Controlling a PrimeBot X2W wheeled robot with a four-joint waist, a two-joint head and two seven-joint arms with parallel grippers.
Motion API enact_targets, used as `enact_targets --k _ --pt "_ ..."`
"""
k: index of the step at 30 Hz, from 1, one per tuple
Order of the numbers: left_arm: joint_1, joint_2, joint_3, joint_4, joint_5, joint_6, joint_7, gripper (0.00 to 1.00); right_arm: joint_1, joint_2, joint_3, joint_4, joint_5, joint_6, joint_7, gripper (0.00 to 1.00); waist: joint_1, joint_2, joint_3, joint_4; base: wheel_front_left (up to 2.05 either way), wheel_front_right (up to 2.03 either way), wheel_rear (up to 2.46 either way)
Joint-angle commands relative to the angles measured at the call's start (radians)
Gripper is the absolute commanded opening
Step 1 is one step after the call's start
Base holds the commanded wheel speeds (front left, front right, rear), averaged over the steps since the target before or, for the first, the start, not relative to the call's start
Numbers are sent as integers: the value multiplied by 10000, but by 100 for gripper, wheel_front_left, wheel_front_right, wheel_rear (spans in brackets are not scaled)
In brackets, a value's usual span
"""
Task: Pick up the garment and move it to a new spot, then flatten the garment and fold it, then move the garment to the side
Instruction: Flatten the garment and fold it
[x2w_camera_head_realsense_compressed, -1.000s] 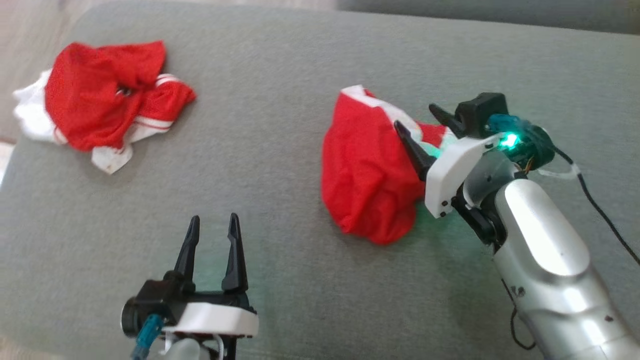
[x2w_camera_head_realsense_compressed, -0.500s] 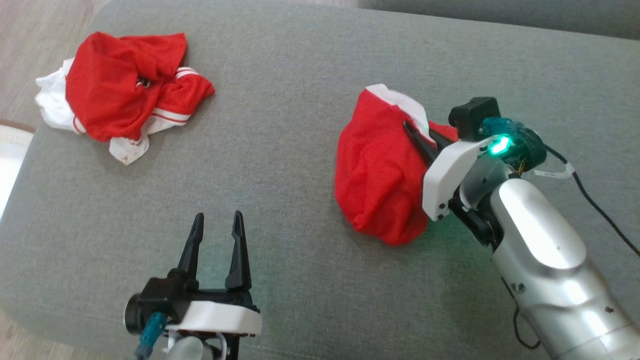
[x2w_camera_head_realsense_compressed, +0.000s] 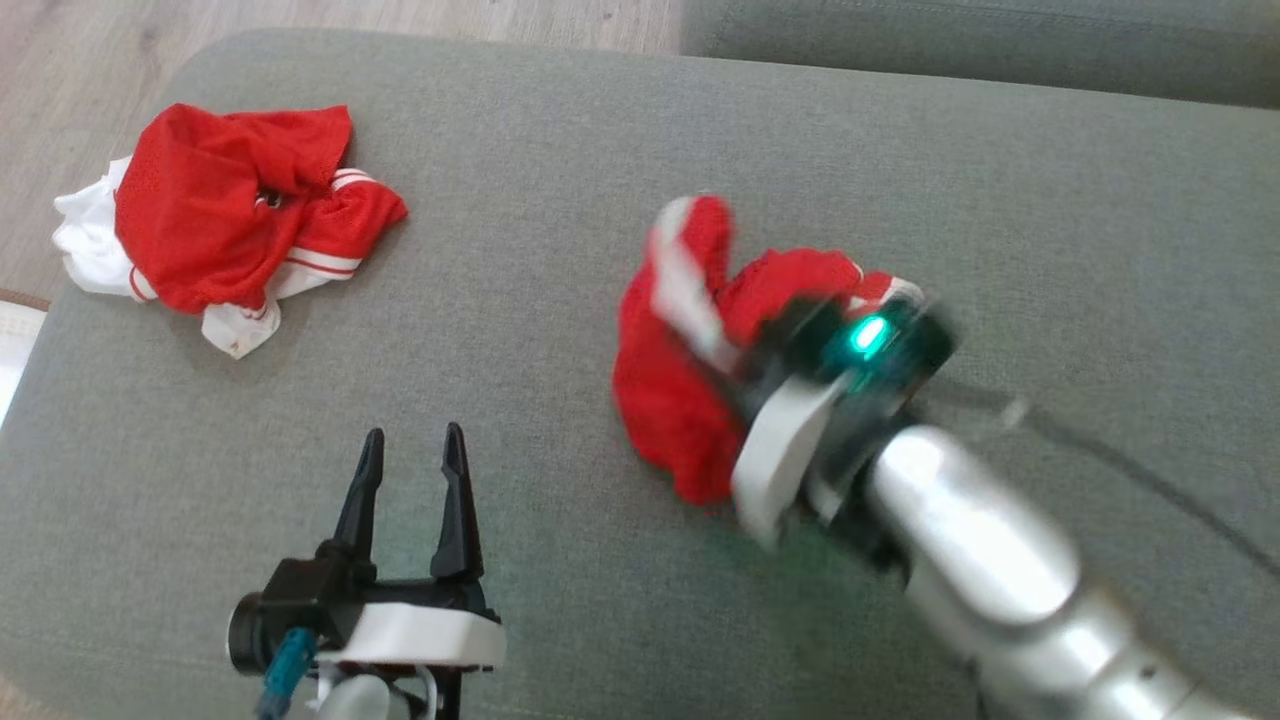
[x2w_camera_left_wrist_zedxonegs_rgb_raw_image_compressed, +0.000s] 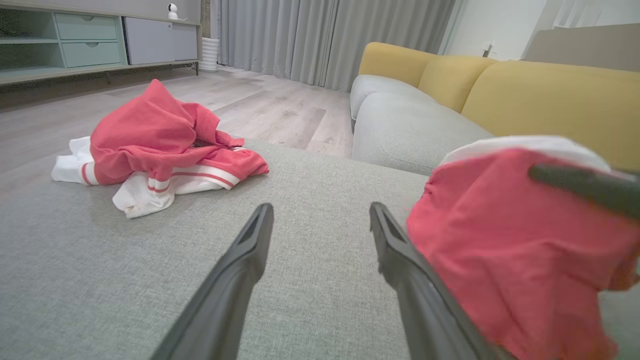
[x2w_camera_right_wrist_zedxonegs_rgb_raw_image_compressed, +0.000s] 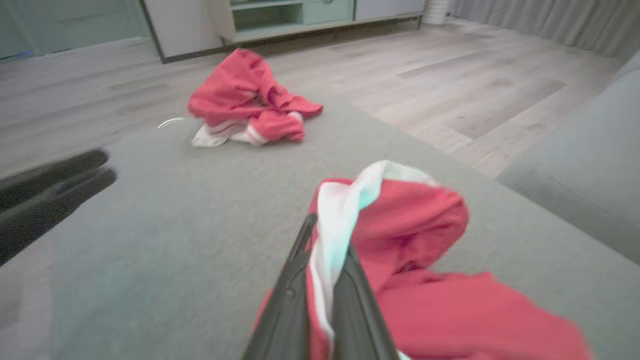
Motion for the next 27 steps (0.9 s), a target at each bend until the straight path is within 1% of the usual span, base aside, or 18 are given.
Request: enact_targets --k 1,3,6,9,12,13,14,15,21,23,27 --pt "-69 72 449 -393 111 -7 -97 100 248 257 614 -378 115 -7 43 0 1 0 -32 -20 0 0 0" --pt "-52 104 536 -436 122 9 -97 100 508 318 1214 -336 223 -7 53 0 1 0 -55 -23 0 0 0" --pt "-48 132 628 -485 129 8 -97 100 743 380 1839 -80 147 -7 -96 0 1 0 -61 -19 0 0 0" --pt "-29 137 675 -512 147 6 -97 100 939 510 2227 316 25 -7 -310 0 1 0 -56 -28 0 0 0" --pt "-7 126 669 -531 164 5 -97 100 1106 676 2320 680 -83 -7 -659 0 1 0 -36 -55 0 0 0" --pt "-3 121 658 -531 163 -2 -97 100 1159 732 2312 779 -107 -7 -800 12 1 0 -32 -72 0 0 0" --pt "0 115 644 -528 163 -7 -97 100 1204 784 2275 861 -132 -7 -960 40 1 0 -27 -95 0 0 0" --pt "1 110 627 -524 165 -9 -97 100 1248 829 2247 931 -145 -7 -1104 100 1 0 -24 -119 0 0 0" --pt "4 80 518 -450 178 -34 -97 100 1430 967 1665 1045 -309 -7 -1947 100 1 0 -100 -356 0 0 0" --pt "7 76 494 -437 186 -35 -97 100 1492 977 1539 1003 -336 -7 -2051 100 1 0 -125 -393 0 0 0" --pt "27 70 469 -391 199 -42 -97 100 2042 1006 298 525 -502 -7 -2537 100 1 0 -278 -572 0 0 0"
